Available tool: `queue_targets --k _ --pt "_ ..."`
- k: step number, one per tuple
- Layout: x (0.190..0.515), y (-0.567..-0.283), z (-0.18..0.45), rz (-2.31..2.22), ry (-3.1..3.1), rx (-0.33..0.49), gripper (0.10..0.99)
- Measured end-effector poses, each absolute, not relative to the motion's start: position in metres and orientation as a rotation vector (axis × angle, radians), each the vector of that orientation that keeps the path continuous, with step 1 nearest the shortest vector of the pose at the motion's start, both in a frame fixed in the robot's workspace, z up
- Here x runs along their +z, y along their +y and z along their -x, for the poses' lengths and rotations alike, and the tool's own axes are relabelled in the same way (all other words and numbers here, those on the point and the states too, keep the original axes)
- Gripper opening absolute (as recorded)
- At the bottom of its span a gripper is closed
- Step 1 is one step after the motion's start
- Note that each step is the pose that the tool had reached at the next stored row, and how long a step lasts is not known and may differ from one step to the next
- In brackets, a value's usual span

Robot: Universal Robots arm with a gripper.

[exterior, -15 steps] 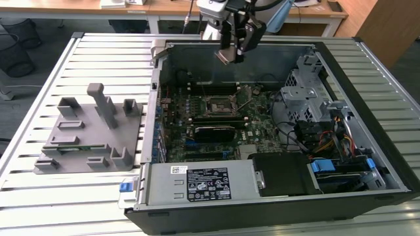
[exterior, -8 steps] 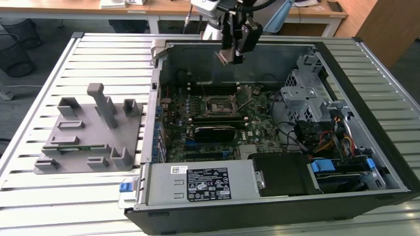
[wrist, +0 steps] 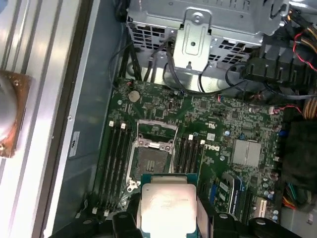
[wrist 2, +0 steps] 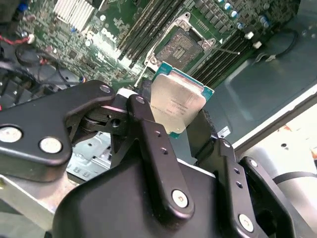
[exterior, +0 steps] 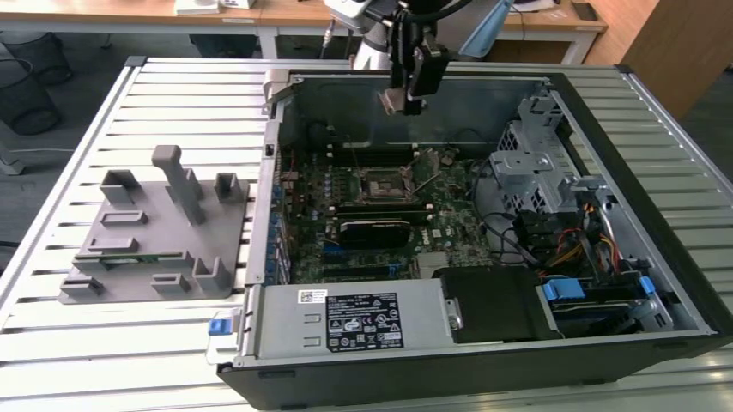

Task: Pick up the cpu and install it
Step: 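Place the cpu into insertion slot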

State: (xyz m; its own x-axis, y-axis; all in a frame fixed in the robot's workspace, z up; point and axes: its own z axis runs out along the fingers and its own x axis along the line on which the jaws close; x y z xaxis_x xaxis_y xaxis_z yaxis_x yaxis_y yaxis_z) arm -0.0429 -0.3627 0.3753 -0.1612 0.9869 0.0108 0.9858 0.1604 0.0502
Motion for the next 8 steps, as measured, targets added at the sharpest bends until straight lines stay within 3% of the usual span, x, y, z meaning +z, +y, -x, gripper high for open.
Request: queue_targets --k 8 --pt "0.37 -0.3609 0.0429 -2.099 2.302 0.069 0.533"
